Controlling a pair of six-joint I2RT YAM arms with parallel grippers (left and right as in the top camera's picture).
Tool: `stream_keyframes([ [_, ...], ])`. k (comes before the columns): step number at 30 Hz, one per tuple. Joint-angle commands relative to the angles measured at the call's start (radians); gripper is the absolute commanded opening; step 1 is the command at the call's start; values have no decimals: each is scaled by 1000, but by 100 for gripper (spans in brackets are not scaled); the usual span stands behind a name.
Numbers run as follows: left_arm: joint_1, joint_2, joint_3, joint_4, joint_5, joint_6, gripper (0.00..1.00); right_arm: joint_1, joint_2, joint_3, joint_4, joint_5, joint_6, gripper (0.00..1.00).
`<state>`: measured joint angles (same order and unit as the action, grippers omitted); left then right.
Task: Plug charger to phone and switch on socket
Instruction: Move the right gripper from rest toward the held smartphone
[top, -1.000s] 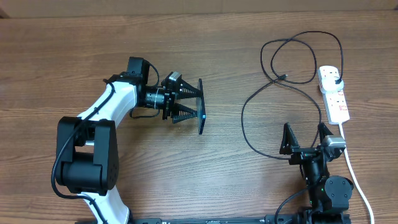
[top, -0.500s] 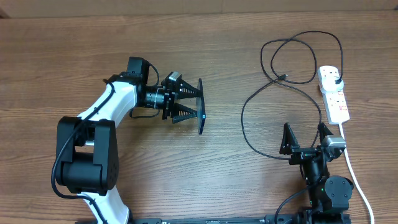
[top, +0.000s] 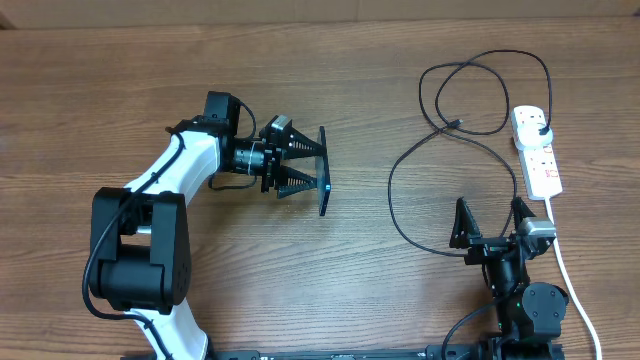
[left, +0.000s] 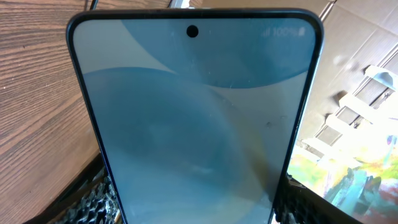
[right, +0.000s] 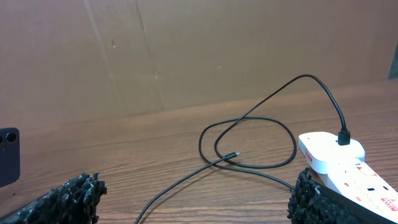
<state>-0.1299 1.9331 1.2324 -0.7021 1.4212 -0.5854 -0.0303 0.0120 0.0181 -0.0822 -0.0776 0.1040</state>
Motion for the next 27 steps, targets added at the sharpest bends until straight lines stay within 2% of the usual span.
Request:
stream_keyframes([
  [1, 7, 8, 27, 0, 47, 2, 64, 5, -9, -10, 6, -20, 5, 100],
  [3, 7, 8, 27, 0, 47, 2, 64, 5, -9, -10, 8, -66, 36, 100],
  [8, 7, 8, 27, 0, 46, 2, 64, 5, -9, -10, 22, -230, 410, 100],
  [11, 7, 8, 27, 0, 47, 3, 64, 5, -9, -10, 29, -403, 585, 100],
  [17, 7, 8, 27, 0, 47, 3, 64, 5, -9, -10, 24, -801, 827, 100],
  [19, 7, 8, 27, 0, 47, 3, 64, 5, -9, -10, 25, -892, 846, 100],
  [24, 7, 8, 27, 0, 46, 6, 65, 5, -9, -10, 43, -894, 845, 100],
  [27, 7, 8, 27, 0, 46, 6, 64, 5, -9, -10, 70, -945, 715, 99],
])
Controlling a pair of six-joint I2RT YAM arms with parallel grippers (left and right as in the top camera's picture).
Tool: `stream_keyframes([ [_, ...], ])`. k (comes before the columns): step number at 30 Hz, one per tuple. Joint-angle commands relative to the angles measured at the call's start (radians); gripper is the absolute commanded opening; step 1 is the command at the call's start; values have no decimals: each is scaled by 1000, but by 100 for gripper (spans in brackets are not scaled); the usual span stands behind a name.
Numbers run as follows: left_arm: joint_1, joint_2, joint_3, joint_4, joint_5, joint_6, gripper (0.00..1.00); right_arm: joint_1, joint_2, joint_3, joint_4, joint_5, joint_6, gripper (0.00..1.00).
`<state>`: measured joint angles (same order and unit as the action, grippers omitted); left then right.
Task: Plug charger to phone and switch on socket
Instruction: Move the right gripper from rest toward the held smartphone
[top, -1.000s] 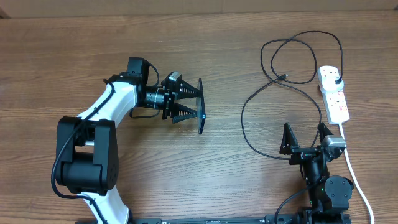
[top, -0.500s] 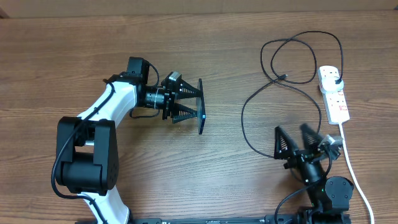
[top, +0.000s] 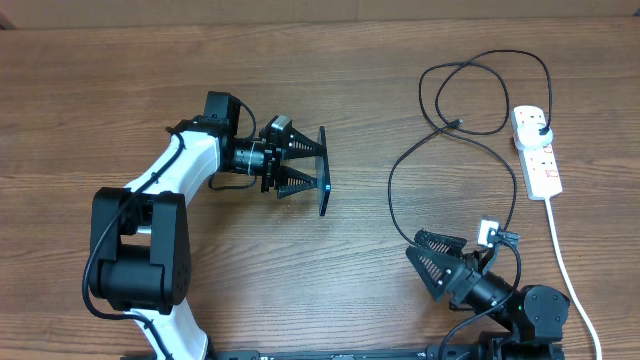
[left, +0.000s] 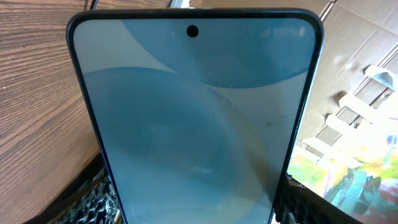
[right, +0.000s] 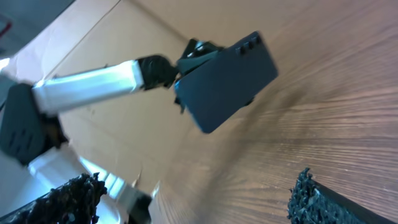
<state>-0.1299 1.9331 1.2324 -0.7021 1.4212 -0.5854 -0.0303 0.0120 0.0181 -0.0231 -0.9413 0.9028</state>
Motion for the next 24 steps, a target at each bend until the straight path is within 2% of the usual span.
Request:
stream_keyframes([
  [1, 7, 8, 27, 0, 47, 6, 64, 5, -9, -10, 10, -86, -114, 100],
  [6, 7, 8, 27, 0, 47, 5, 64, 5, -8, 17, -9, -77, -147, 99],
  [13, 7, 8, 27, 0, 47, 6, 64, 5, 7, 171, -270, 34, -153, 99],
  [18, 7, 8, 27, 0, 46, 6, 64, 5, 82, 276, -337, 50, -158, 99],
  [24, 7, 8, 27, 0, 46, 6, 64, 5, 243, 459, -526, 143, -319, 99],
])
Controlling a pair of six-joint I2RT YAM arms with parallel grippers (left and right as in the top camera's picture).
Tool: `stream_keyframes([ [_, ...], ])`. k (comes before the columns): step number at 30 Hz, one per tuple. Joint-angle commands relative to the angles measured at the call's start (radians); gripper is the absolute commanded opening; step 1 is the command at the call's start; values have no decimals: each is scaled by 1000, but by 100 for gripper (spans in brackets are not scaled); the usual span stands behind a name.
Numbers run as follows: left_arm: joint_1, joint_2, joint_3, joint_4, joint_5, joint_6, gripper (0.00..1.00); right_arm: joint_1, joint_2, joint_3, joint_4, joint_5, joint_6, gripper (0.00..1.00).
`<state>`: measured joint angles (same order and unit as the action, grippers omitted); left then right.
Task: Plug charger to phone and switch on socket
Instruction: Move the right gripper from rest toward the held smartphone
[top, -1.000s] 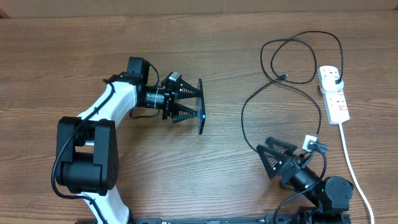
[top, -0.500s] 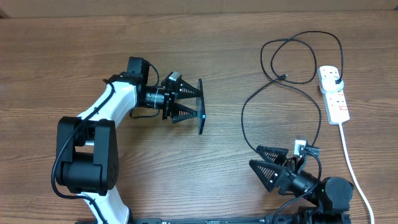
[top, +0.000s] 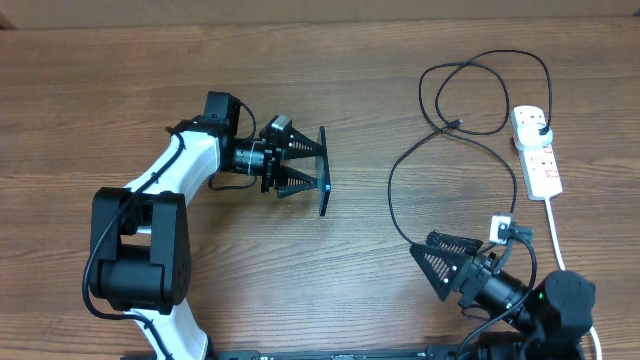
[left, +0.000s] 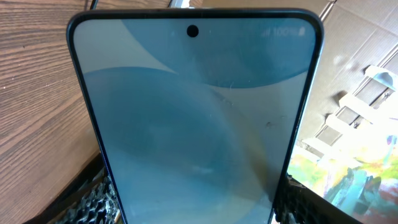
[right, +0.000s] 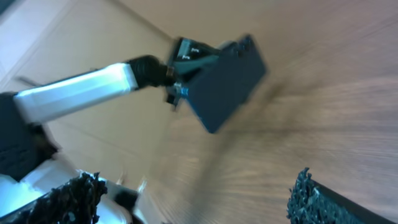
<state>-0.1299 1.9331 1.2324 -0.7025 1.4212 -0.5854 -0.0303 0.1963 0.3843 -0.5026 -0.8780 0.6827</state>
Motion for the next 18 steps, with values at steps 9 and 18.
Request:
stream_keyframes([
  [9, 7, 8, 27, 1, 43, 6, 66, 7, 286, 372, -329, 275, -269, 99],
  [18, 7, 8, 27, 1, 38, 6, 66, 188, 364, 383, -292, 425, -232, 99],
])
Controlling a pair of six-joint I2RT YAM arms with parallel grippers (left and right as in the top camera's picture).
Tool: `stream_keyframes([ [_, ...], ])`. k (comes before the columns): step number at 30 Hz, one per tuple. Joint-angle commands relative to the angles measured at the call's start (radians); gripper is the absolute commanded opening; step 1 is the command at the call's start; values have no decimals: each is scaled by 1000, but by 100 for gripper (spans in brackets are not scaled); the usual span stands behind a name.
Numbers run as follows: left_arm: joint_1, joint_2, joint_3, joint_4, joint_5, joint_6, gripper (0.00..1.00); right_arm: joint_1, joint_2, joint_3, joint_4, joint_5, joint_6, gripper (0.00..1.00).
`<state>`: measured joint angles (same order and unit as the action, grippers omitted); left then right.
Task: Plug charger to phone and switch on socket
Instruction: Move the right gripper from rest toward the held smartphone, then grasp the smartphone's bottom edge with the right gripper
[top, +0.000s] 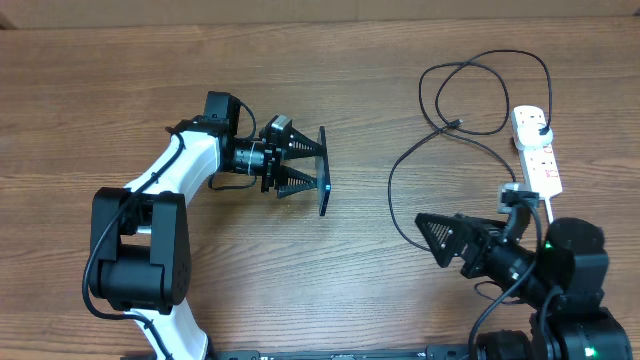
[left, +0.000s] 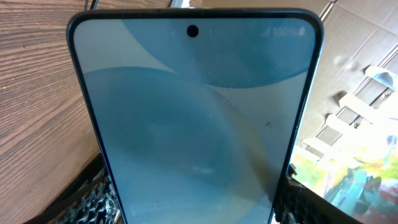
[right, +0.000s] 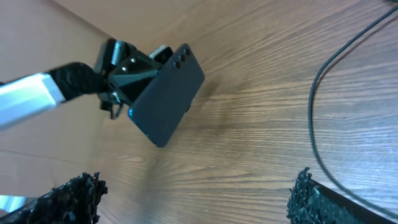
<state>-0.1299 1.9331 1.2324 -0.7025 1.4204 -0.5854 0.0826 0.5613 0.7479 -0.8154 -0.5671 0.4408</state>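
Observation:
The phone (top: 323, 206) stands on edge left of the table's middle, and my left gripper (top: 312, 168) is shut on its sides. In the left wrist view its lit screen (left: 199, 118) fills the frame, with fingers (left: 90, 199) at both lower corners. The right wrist view shows the phone's dark back (right: 166, 102). My right gripper (top: 432, 240) is open and empty at the front right, pointing left toward the phone. The black charger cable (top: 400, 165) loops across the right side, with its free connector (top: 457, 123) lying on the wood. The white power strip (top: 538, 155) holds the charger plug (top: 541, 121).
The strip's white lead (top: 570, 280) runs to the front edge behind my right arm. A stretch of black cable (right: 316, 118) lies just right of my right gripper. A cardboard wall stands behind the table. Bare wood lies between the phone and the cable.
My right arm has moved away from the front edge toward the table's middle; its camera now shows the phone sharply and a stretch of cable. The left gripper and phone are as before.
At first my right gripper was open at the front right, facing the cable and power strip at the back. It then faced left toward the phone held by my left gripper, and now sits farther in. The left gripper has stayed put, shut on the phone.

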Motion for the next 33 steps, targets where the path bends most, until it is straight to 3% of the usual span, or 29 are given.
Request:
stream_keyframes([
  [1, 7, 8, 27, 1, 39, 6, 66, 97, -2, 19, 28, 133, 21, 99],
  [6, 7, 8, 27, 1, 39, 6, 66, 292, 31, 19, 85, 314, 81, 99],
  [15, 7, 8, 27, 1, 39, 6, 66, 660, 240, 19, 192, 678, 200, 99],
  [20, 7, 8, 27, 1, 39, 13, 67, 805, 319, 19, 299, 764, 226, 99],
  [33, 7, 8, 27, 1, 39, 23, 67, 1063, 548, 19, 517, 1295, 225, 99],
])
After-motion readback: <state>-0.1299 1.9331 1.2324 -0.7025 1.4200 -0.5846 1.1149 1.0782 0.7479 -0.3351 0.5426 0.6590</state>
